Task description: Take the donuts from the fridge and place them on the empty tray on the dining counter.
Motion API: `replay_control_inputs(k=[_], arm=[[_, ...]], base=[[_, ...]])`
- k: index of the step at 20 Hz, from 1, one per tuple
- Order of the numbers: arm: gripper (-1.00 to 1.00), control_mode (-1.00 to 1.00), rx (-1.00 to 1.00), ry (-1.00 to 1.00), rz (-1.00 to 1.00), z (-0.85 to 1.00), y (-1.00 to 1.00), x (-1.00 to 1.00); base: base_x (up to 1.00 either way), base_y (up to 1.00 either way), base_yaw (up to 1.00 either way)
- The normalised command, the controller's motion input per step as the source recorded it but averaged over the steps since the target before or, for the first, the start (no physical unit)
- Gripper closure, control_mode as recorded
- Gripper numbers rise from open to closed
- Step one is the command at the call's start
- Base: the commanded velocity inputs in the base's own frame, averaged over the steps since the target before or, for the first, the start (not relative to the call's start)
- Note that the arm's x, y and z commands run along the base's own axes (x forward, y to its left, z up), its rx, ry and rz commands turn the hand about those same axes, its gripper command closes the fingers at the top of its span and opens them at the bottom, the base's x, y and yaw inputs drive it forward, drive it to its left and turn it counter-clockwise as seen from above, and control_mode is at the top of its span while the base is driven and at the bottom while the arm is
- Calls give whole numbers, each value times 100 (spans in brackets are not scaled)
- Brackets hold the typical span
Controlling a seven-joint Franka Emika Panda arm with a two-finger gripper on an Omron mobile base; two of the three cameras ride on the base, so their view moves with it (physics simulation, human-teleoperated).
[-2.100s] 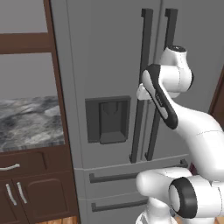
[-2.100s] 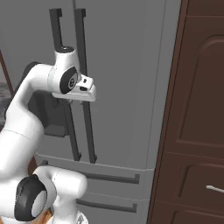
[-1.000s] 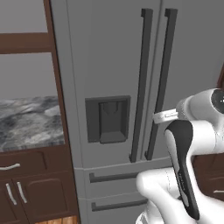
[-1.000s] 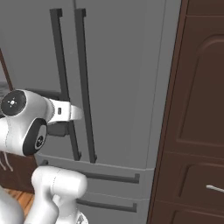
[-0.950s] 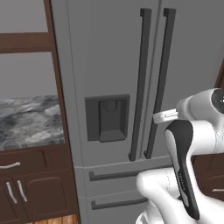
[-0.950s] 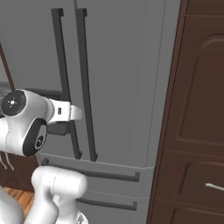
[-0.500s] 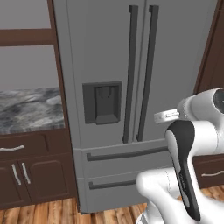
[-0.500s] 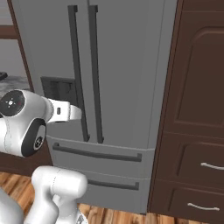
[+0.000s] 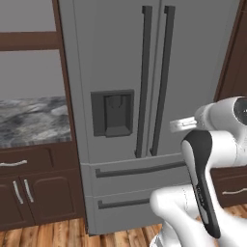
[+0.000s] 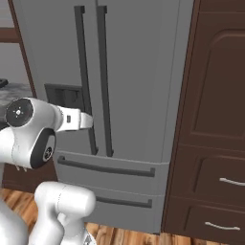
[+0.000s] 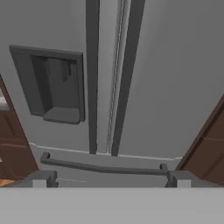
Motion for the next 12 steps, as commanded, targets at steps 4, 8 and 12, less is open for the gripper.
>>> replay_control_inputs(k=[4, 8, 12], arm=[[-100, -100, 1, -20, 0, 0, -30, 79], [-100, -100, 1, -6, 0, 6, -3, 96], [-100, -100, 2, 0, 0, 12, 0, 100]], base=[[0, 0, 0], [0, 0, 0], [0, 0, 0]])
